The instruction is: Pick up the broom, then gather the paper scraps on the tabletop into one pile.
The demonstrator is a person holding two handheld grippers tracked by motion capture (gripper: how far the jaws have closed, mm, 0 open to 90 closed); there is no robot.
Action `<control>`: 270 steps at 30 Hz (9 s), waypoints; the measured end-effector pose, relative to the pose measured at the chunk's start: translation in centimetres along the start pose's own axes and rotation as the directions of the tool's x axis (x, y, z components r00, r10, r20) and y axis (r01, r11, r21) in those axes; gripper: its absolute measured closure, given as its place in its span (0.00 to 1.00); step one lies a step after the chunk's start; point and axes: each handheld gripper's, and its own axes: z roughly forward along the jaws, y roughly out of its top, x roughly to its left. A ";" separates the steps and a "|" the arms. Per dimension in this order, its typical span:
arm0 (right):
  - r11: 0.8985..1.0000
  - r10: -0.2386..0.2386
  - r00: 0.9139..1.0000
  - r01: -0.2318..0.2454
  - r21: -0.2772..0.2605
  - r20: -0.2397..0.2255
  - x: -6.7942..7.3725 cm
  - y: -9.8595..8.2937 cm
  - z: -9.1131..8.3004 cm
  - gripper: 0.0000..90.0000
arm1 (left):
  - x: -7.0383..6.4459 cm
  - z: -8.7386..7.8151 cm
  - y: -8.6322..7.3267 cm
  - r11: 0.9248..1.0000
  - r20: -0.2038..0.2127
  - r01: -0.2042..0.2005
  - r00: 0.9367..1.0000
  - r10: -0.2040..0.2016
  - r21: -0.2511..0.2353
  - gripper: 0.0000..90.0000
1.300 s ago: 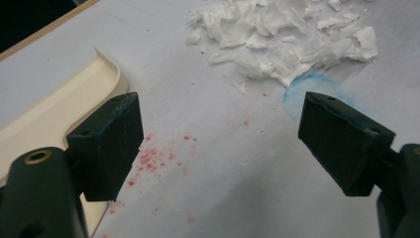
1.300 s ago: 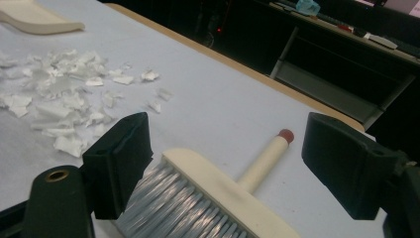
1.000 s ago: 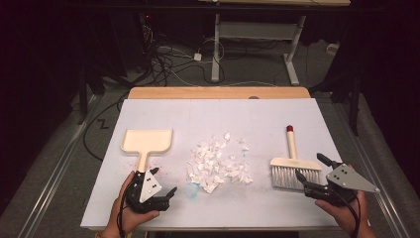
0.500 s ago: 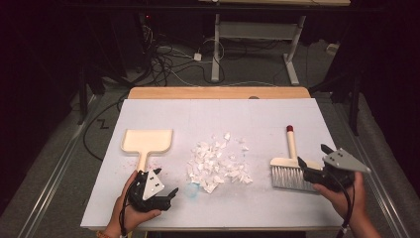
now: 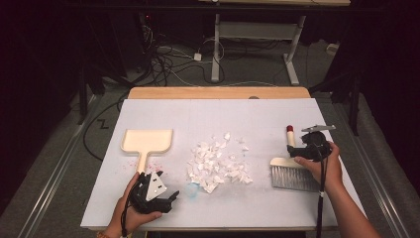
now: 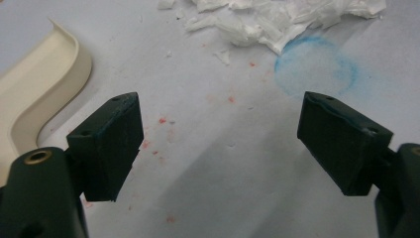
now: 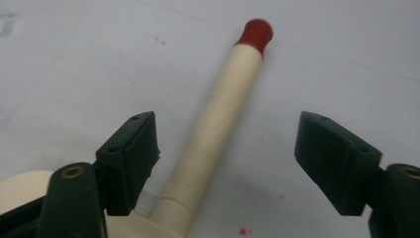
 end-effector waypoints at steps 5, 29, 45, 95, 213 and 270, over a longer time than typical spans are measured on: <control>0.997 0.018 0.998 -0.013 0.072 -0.063 0.1 0.0 1.9 0.52 | -0.3 0.1 0.0 0.999 0.002 -0.032 0.999 0.032 0.011 0.19; 0.994 0.007 0.991 -0.022 -0.105 -0.137 -0.5 0.0 -0.8 0.80 | -0.2 -0.2 0.4 1.000 0.018 0.006 1.000 -0.006 -0.017 0.19; 0.897 -0.116 0.978 0.027 -0.441 -0.175 3.8 1.6 -9.6 0.80 | -3.2 -0.8 8.5 0.983 0.152 0.045 0.988 -0.018 -0.179 0.22; 0.638 -0.760 0.353 0.566 -0.522 -0.546 13.7 -2.5 -10.1 0.47 | -6.4 0.0 11.7 0.952 0.572 -0.209 0.764 0.300 -0.222 0.72; 0.692 -0.696 0.701 0.600 -0.401 -0.152 17.0 6.8 -1.2 0.76 | 1.4 -2.9 -0.8 0.990 -0.065 0.123 0.990 -0.127 -0.071 0.20; 0.657 -0.751 0.620 0.664 -0.357 -0.227 17.1 8.9 3.8 0.75 | 0.9 -2.1 -0.8 0.997 -0.030 0.074 0.997 -0.075 -0.024 0.20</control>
